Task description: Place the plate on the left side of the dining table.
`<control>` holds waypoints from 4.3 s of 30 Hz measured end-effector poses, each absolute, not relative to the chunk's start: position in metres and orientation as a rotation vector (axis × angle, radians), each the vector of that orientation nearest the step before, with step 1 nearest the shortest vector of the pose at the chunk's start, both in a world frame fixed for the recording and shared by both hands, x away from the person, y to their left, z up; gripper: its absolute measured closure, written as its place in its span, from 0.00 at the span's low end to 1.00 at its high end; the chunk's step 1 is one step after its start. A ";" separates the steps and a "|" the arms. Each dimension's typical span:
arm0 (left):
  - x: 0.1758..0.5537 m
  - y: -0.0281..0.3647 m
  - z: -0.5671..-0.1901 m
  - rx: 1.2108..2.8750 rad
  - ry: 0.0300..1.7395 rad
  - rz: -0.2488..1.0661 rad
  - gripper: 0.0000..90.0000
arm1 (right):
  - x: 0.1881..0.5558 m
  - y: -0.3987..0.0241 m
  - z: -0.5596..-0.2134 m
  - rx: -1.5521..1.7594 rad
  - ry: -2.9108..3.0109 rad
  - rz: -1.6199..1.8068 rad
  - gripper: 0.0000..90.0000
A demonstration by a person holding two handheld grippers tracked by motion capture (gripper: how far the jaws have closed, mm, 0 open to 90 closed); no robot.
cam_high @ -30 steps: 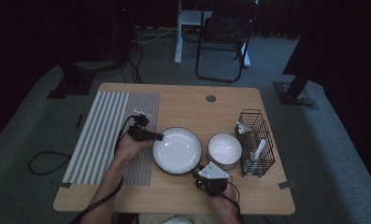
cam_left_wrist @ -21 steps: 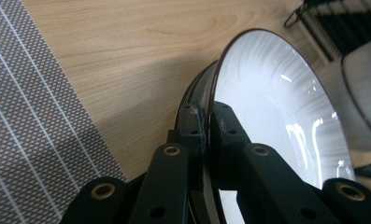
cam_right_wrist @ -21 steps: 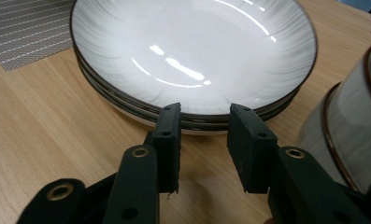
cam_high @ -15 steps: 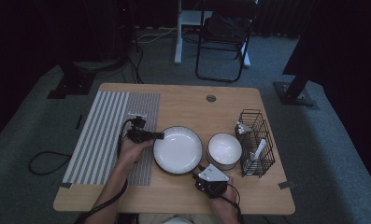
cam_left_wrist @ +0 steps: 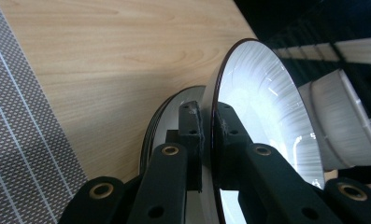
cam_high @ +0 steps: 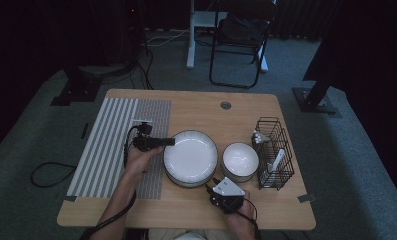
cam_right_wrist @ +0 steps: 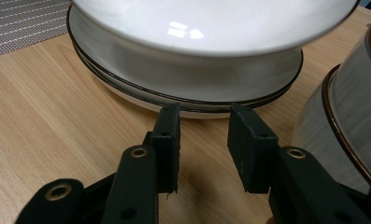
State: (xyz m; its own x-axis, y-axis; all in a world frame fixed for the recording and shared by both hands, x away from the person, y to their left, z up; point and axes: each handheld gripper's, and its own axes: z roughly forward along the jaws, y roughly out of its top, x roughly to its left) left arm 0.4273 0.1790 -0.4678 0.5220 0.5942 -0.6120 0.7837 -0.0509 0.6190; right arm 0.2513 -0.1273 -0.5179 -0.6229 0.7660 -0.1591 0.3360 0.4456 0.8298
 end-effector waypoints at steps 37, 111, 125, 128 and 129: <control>0.418 0.327 -0.454 1.469 1.409 0.002 0.93 | 0.251 -0.131 -0.524 0.930 2.202 1.057 0.70; 0.436 0.352 -0.496 1.738 1.687 0.405 0.83 | 0.250 -0.124 -0.527 0.847 2.267 0.952 0.65; 0.411 0.344 -0.469 1.704 1.646 0.610 0.71 | 0.256 -0.129 -0.526 0.822 2.380 1.037 0.62; 0.408 0.343 -0.464 1.701 1.633 0.618 0.71 | 0.256 -0.130 -0.526 0.822 2.396 1.052 0.62; 0.405 0.341 -0.459 1.695 1.620 0.628 0.71 | 0.257 -0.131 -0.526 0.825 2.402 1.060 0.61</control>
State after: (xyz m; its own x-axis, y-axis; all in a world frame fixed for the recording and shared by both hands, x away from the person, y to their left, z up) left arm 0.4047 0.3409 -0.4585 0.1006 0.9877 -0.1199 0.6483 0.0264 0.7609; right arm 0.2569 -0.1305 -0.5257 -0.7520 0.6501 -0.1090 0.3576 0.5412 0.7610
